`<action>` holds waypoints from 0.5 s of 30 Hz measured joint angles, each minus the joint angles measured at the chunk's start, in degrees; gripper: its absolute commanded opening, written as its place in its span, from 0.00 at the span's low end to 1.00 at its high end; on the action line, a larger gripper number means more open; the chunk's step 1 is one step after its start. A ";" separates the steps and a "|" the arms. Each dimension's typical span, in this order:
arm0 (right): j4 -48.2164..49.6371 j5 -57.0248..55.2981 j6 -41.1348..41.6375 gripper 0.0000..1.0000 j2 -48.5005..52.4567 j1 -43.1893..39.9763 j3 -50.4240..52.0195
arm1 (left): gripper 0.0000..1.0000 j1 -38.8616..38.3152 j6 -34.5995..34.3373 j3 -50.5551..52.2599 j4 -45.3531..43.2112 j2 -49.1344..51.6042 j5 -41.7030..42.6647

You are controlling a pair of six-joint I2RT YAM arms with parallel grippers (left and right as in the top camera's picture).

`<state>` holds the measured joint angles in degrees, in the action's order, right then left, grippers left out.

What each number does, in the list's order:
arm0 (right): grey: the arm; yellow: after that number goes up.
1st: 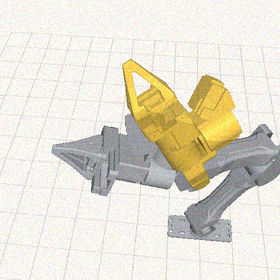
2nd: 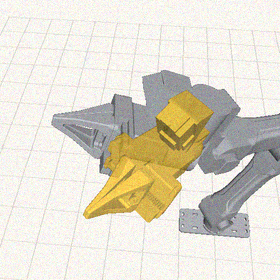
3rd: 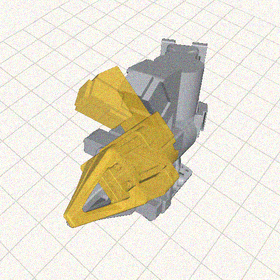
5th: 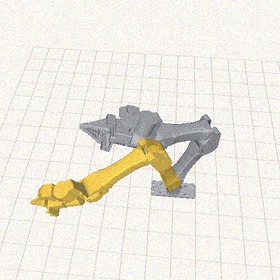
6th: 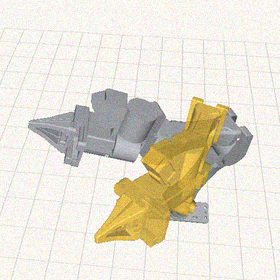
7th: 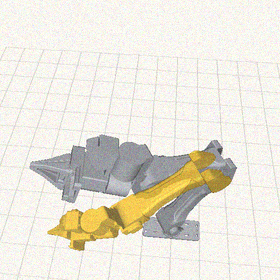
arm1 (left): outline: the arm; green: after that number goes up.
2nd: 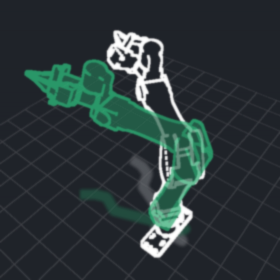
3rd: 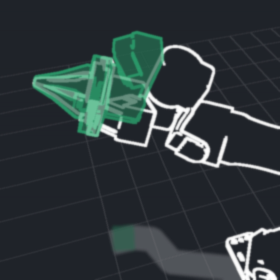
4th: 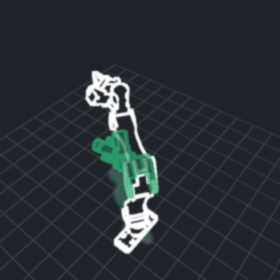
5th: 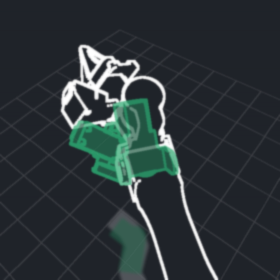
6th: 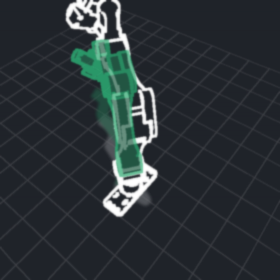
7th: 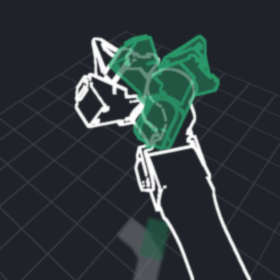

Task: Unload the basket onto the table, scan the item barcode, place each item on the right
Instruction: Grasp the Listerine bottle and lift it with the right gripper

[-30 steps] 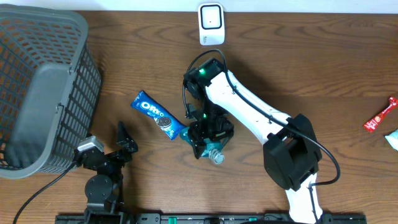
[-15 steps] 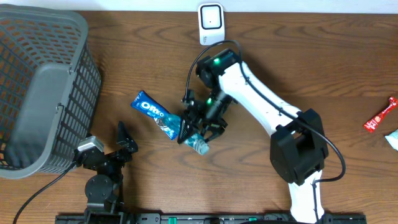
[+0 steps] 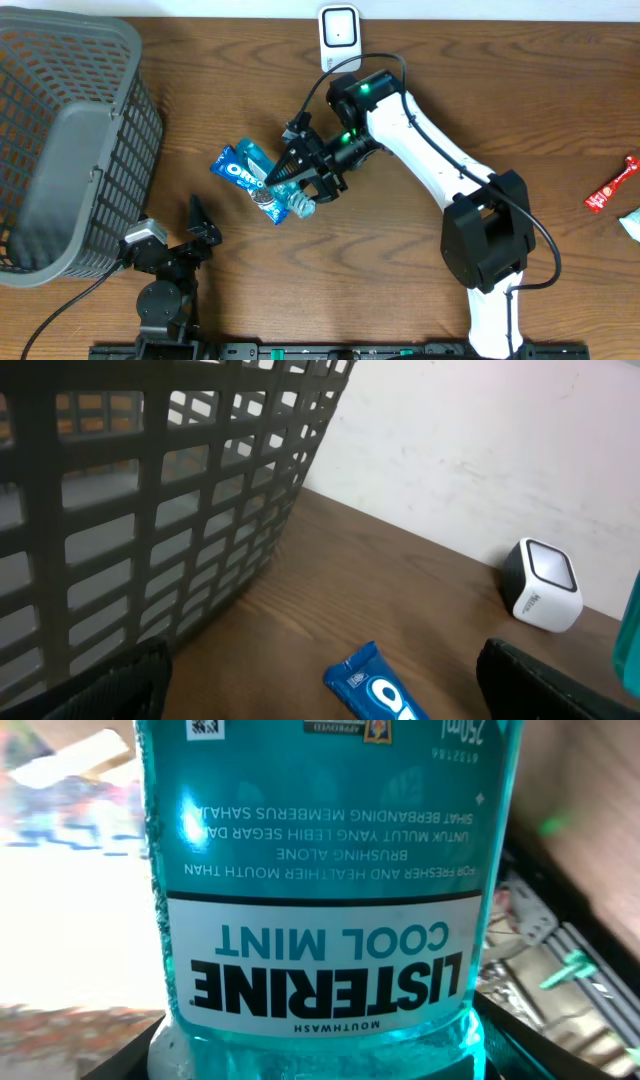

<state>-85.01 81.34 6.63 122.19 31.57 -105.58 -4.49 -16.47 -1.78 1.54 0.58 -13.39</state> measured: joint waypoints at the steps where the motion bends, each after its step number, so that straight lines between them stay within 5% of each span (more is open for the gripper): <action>1: 0.02 0.55 0.50 0.42 0.00 -0.20 0.00 | 0.98 0.00 0.00 0.00 0.00 0.00 0.00; 6: -1.51 2.16 2.12 0.32 0.00 -1.11 0.00 | 0.98 0.00 0.00 0.00 0.00 0.00 0.00; 15: -3.30 2.71 2.86 0.37 0.00 -7.39 0.00 | 0.98 0.00 0.00 0.00 0.00 0.00 0.00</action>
<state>-88.31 84.05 9.50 122.19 24.18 -105.58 -4.49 -16.47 -1.78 1.54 0.58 -13.39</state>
